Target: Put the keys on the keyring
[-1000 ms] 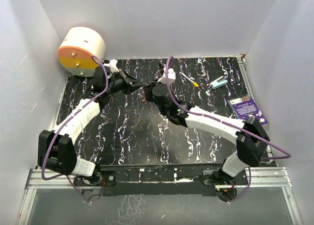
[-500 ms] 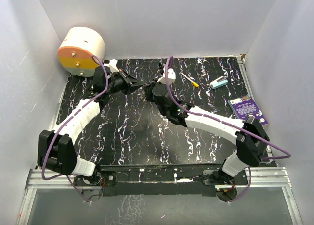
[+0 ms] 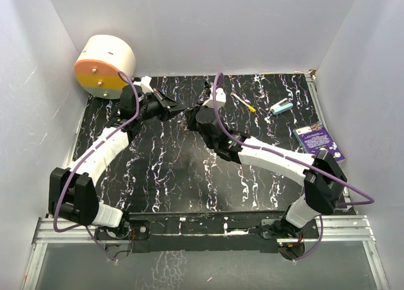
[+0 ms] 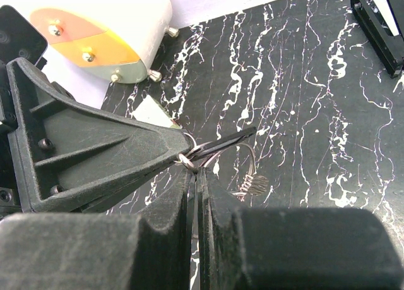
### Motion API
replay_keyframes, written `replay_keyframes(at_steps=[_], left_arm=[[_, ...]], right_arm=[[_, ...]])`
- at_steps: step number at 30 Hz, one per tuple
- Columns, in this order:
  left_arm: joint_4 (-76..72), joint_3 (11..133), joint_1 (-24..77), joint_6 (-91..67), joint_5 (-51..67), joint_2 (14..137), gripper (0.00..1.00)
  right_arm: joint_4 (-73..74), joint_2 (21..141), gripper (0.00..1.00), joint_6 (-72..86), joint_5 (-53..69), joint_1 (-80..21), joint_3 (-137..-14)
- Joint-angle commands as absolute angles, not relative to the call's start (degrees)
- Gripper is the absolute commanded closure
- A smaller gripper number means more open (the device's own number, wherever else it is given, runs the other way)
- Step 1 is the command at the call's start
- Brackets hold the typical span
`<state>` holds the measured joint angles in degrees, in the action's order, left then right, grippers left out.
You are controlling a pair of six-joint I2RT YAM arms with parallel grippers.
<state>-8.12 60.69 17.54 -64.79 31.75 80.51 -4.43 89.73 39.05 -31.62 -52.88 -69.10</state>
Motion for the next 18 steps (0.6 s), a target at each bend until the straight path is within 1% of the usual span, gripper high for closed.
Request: replay_keyframes(at_steps=[1, 18], left_arm=[[-9.37, 61.79, 19.59, -65.44, 37.47, 76.57, 1.00], [-9.31, 62.09, 19.86, -65.55, 38.04, 76.57, 1.00]], right_arm=[[-8.49, 90.65, 0.92, 39.27, -32.44, -52.71, -72.62], [-7.78, 91.31, 0.92, 39.20, -32.16, -52.30, -73.89]])
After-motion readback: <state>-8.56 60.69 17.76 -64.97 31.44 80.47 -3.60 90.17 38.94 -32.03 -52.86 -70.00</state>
